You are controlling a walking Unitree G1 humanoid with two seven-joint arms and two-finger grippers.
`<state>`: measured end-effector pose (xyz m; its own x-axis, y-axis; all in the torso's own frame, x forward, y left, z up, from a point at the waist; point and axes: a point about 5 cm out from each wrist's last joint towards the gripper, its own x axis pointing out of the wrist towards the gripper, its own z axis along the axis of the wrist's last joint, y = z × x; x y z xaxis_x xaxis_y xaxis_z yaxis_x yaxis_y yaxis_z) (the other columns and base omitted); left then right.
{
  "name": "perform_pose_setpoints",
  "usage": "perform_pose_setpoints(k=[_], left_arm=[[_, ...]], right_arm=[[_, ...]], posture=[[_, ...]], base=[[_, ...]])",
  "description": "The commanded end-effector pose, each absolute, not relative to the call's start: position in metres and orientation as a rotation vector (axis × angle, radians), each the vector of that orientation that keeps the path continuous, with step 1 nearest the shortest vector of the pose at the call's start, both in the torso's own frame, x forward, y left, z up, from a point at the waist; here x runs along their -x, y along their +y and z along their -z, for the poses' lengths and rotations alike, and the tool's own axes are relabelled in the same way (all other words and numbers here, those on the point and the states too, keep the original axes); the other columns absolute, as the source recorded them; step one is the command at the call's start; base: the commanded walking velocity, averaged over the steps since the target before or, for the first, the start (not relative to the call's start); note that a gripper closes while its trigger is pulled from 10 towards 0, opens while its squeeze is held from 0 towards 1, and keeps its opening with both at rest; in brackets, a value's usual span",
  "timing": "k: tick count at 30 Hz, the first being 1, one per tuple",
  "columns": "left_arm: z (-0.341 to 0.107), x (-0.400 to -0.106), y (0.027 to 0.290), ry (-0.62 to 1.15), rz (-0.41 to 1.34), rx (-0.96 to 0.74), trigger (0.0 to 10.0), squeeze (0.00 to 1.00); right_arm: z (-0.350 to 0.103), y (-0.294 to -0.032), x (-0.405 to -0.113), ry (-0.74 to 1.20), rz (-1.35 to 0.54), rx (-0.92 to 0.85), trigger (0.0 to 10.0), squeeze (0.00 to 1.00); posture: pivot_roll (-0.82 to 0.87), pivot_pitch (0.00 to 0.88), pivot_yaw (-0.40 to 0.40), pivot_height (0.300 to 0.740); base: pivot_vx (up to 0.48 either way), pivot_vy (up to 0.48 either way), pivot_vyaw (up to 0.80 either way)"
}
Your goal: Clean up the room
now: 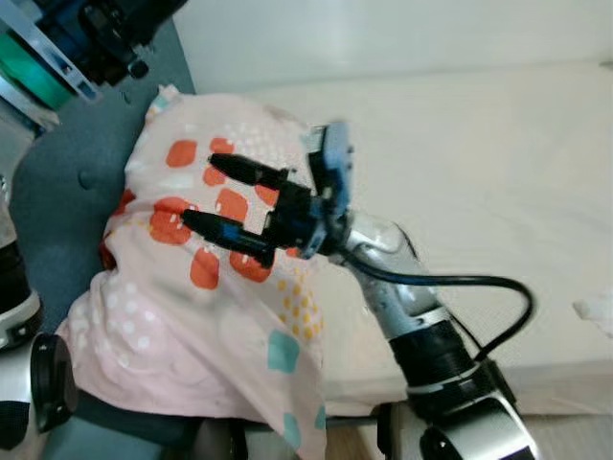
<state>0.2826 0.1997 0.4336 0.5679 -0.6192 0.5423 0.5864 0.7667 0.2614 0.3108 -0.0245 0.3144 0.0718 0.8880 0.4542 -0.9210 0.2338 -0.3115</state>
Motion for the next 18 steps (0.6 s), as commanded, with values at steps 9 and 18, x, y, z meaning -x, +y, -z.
perform_pose_setpoints(k=[9, 18], left_arm=[[-0.326, -0.308, 0.17, -0.314, 0.622, -0.301, 10.0, 0.0], [-0.268, -0.322, 0.164, -0.17, 0.342, -0.127, 10.0, 0.0]], right_arm=[[-0.263, -0.115, -0.335, -0.523, -0.703, -0.117, 10.0, 0.0], [-0.221, -0.152, -0.325, -0.43, -0.365, -0.133, 10.0, 0.0]], posture=[[-0.04, 0.14, 0.126, 0.596], [-0.07, 0.127, 0.123, 0.596]], base=[[0.0, 0.0, 0.0], [0.0, 0.0, 0.0]])
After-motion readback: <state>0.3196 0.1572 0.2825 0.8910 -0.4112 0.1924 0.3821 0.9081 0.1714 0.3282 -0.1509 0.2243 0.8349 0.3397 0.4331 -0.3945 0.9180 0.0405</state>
